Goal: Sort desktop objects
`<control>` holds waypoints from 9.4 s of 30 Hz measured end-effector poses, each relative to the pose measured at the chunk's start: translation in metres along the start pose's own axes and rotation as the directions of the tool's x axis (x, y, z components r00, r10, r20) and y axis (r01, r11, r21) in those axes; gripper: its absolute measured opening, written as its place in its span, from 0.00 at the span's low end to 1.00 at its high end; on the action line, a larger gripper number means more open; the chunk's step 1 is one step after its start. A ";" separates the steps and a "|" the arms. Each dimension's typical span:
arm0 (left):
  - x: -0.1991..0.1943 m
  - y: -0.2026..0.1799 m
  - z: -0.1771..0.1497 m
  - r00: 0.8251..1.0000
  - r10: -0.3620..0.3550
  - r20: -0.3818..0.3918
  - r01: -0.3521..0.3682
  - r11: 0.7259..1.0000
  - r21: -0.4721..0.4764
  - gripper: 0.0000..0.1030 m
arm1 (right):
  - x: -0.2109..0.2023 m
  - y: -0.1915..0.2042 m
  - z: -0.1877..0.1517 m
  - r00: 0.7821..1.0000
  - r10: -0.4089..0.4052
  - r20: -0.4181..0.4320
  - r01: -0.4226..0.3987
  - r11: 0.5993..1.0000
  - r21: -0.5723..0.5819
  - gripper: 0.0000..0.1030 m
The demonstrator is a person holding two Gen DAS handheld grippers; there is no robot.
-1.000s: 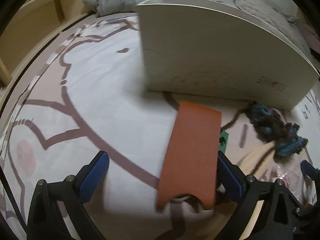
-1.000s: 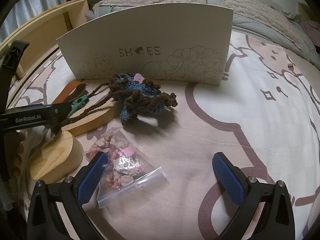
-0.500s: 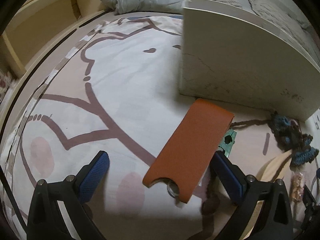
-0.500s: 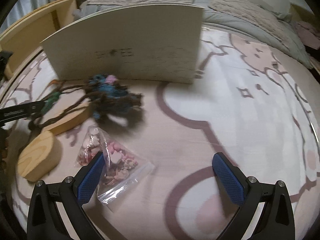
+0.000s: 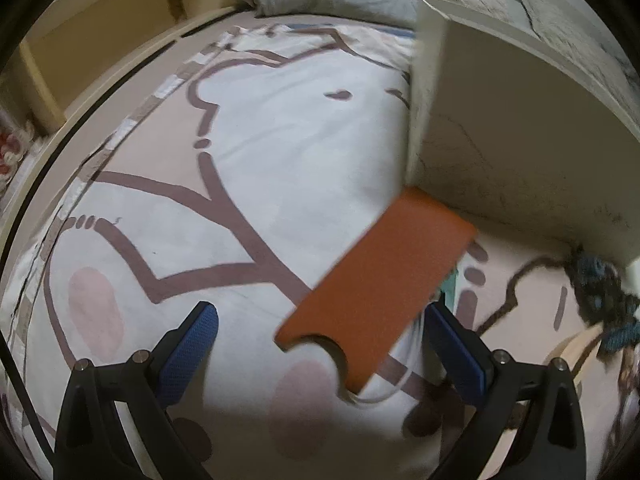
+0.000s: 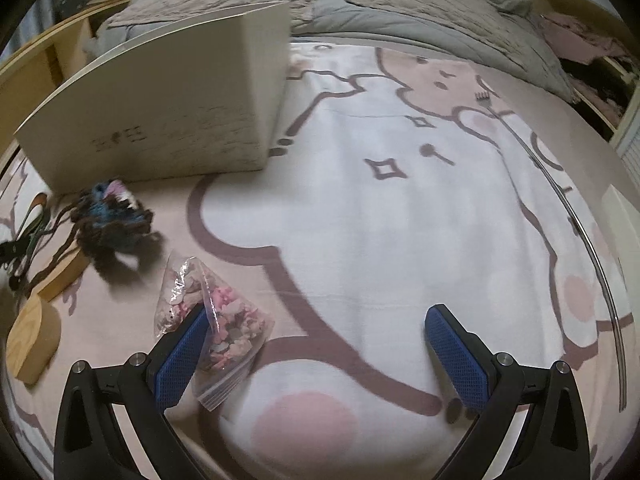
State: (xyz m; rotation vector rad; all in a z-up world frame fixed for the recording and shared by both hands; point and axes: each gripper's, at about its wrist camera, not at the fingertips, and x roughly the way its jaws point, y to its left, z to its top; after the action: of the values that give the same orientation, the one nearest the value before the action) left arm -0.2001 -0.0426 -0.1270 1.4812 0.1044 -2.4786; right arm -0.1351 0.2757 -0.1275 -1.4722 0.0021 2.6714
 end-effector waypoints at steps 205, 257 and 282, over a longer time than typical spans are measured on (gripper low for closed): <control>-0.119 -0.021 -0.025 0.945 -0.259 0.200 0.245 0.965 0.091 0.47 | -0.096 0.070 0.004 0.906 0.287 0.311 -0.265 0.958 -0.112 0.38; -0.160 -0.075 0.139 0.846 -0.354 0.398 0.301 0.934 0.192 0.46 | -0.139 0.077 0.190 0.835 0.290 0.468 -0.211 0.954 -0.214 0.38; -0.094 -0.126 0.203 0.862 -0.336 0.378 0.256 0.935 0.246 0.47 | -0.010 0.067 0.279 0.933 0.198 0.302 -0.144 0.971 -0.193 0.38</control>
State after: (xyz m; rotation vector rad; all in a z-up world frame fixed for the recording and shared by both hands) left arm -0.3633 0.0574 0.0447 1.0204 0.0198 -3.0782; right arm -0.3706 0.2203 0.0274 -1.1024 -0.1258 3.0930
